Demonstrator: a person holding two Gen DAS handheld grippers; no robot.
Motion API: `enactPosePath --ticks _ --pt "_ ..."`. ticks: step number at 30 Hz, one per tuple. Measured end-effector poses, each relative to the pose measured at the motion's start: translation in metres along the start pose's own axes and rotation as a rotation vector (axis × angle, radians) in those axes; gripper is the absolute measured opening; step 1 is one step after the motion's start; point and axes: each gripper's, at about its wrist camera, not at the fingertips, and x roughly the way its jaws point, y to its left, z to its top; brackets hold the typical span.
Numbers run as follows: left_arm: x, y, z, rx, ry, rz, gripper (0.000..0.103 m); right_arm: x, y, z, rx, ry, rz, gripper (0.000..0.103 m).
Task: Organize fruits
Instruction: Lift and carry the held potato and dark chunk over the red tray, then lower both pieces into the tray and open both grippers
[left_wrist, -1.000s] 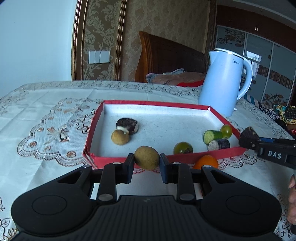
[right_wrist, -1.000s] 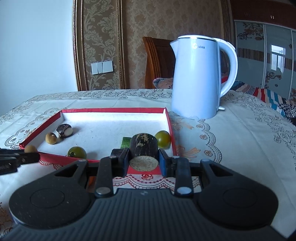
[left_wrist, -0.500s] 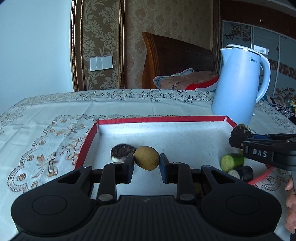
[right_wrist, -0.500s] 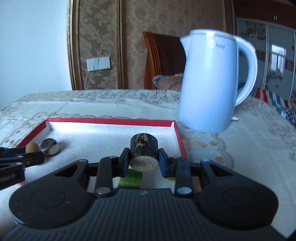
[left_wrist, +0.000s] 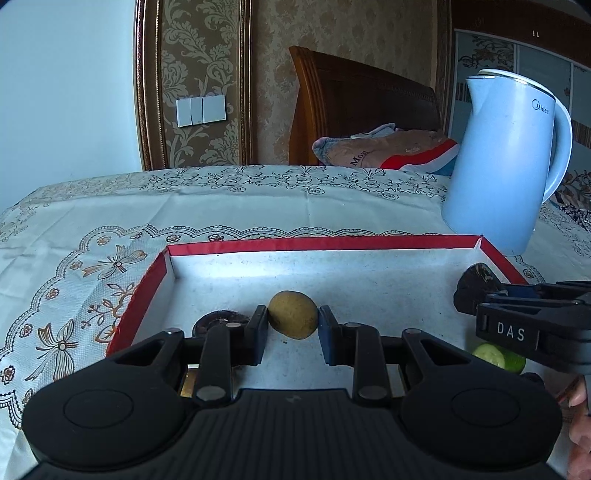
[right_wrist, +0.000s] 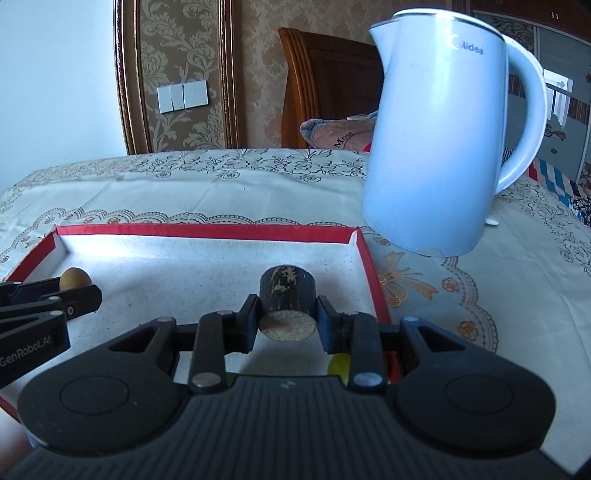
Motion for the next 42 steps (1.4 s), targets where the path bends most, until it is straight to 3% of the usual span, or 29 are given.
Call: enactPosePath --ticks 14,29,36,38,42 --pt "0.014 0.006 -0.007 -0.039 0.042 -0.004 0.028 0.005 0.009 -0.006 -0.051 -0.004 -0.025 0.031" --pt "0.009 0.007 -0.011 -0.037 0.033 0.010 0.028 0.003 0.015 -0.013 -0.083 -0.031 -0.045 0.031" --pt "0.006 0.008 -0.012 -0.038 0.033 0.008 0.028 -0.003 0.013 -0.015 -0.070 -0.045 -0.030 0.036" --pt "0.005 0.009 -0.012 -0.040 0.033 0.006 0.028 -0.004 0.013 -0.015 -0.068 -0.049 -0.026 0.046" --pt "0.002 0.010 -0.015 -0.036 0.034 0.002 0.028 -0.008 0.012 -0.017 -0.063 -0.053 -0.022 0.047"
